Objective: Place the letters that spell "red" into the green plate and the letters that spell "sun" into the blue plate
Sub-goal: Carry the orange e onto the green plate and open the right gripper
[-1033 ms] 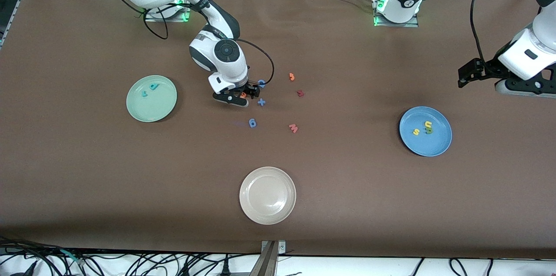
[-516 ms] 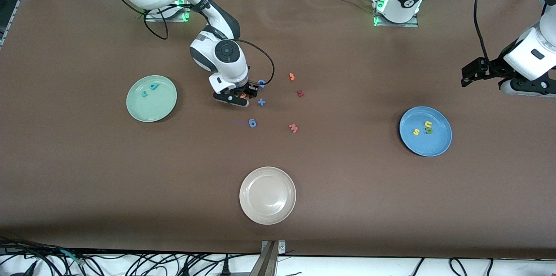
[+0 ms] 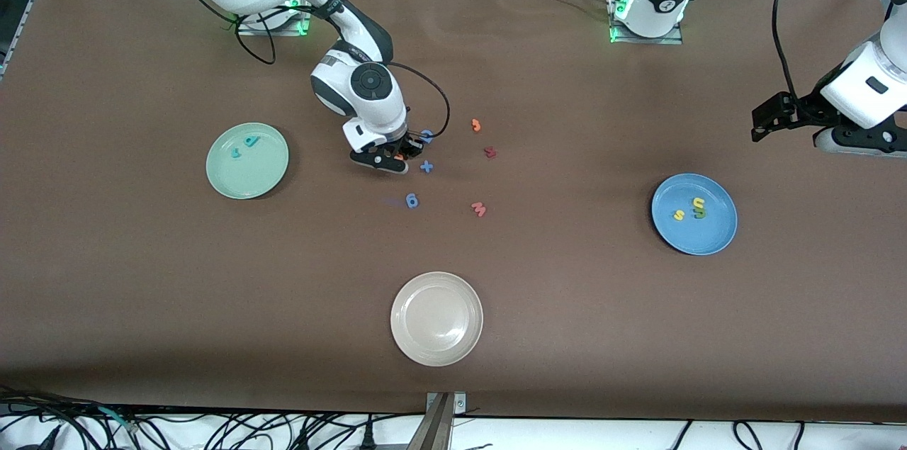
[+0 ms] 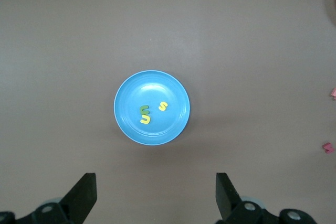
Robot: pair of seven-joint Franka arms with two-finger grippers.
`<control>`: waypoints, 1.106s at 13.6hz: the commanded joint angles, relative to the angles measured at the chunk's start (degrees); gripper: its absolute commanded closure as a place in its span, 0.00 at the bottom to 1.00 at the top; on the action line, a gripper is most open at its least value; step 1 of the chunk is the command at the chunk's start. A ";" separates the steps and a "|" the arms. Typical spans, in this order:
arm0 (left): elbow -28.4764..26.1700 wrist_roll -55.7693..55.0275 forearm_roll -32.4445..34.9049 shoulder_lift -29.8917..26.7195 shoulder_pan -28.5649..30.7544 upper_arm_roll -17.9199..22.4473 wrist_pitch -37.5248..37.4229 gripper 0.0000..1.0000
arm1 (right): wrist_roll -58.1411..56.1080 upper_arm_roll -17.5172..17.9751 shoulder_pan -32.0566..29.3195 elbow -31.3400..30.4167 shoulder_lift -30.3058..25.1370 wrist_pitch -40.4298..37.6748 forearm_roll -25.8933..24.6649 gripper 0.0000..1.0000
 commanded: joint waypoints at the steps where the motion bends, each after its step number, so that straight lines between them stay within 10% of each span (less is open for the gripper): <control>1: 3.03 0.08 -0.75 1.22 -0.13 0.10 -1.42 0.00 | 0.79 0.37 -0.76 0.18 0.59 -0.05 -1.46 0.91; 7: 5.49 -0.18 -0.93 2.71 0.39 0.27 -1.42 0.00 | -4.04 0.46 -2.52 0.36 -5.13 -8.48 0.28 0.95; 11: 5.49 -0.27 -0.84 2.71 0.31 0.27 -1.42 0.00 | -19.21 -0.94 -3.31 2.72 -11.09 -17.51 13.27 0.95; 15: 5.49 -0.18 -0.93 2.71 0.22 0.19 -1.42 0.00 | -40.12 -9.97 -3.57 4.14 -18.47 -27.72 24.62 0.95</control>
